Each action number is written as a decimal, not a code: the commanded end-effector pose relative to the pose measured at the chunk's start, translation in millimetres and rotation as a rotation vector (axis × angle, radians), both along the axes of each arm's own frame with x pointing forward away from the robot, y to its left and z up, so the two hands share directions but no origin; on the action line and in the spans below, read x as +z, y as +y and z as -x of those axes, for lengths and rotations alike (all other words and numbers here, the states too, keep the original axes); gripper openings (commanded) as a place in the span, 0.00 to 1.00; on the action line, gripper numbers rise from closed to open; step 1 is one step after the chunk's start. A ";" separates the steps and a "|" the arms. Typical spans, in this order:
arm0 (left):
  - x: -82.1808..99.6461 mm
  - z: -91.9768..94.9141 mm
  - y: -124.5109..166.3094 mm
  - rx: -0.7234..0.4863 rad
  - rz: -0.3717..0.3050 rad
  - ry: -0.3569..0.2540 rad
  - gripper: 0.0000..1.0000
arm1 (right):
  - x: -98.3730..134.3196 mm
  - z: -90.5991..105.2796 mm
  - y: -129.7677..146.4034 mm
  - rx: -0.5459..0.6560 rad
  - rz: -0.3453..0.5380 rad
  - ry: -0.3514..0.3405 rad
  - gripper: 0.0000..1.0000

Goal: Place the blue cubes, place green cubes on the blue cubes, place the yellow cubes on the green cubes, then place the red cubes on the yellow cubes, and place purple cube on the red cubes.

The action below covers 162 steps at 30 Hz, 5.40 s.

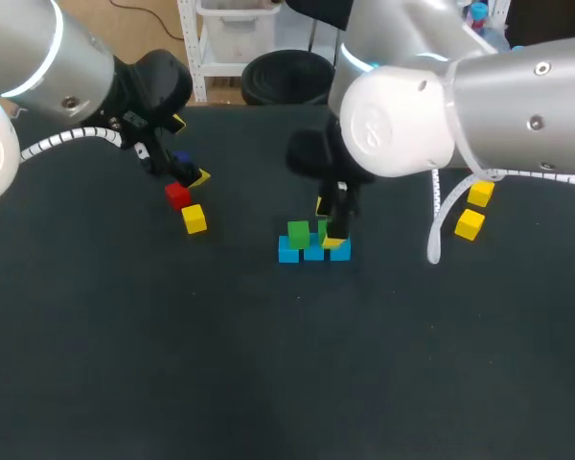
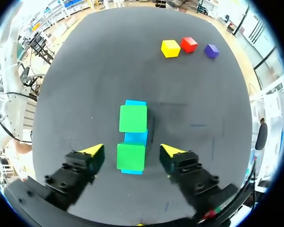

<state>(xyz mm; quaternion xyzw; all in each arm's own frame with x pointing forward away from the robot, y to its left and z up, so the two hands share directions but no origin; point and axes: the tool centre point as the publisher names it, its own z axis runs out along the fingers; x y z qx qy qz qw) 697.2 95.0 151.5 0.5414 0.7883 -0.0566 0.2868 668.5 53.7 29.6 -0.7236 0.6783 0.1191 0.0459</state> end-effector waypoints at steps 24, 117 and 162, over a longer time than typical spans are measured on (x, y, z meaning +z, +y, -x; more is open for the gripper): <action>-0.6 -1.7 0.8 -0.005 0.003 0.001 1.00 | 33.1 -7.6 -78.4 -0.398 -0.035 -0.083 1.00; -0.6 -1.7 0.8 -0.005 0.003 0.001 1.00 | -4.5 -14.3 -195.1 -0.515 0.179 -0.035 0.00; -0.6 -1.7 0.8 -0.005 0.003 0.001 1.00 | 48.9 -6.1 -33.0 -0.040 0.105 -0.097 0.00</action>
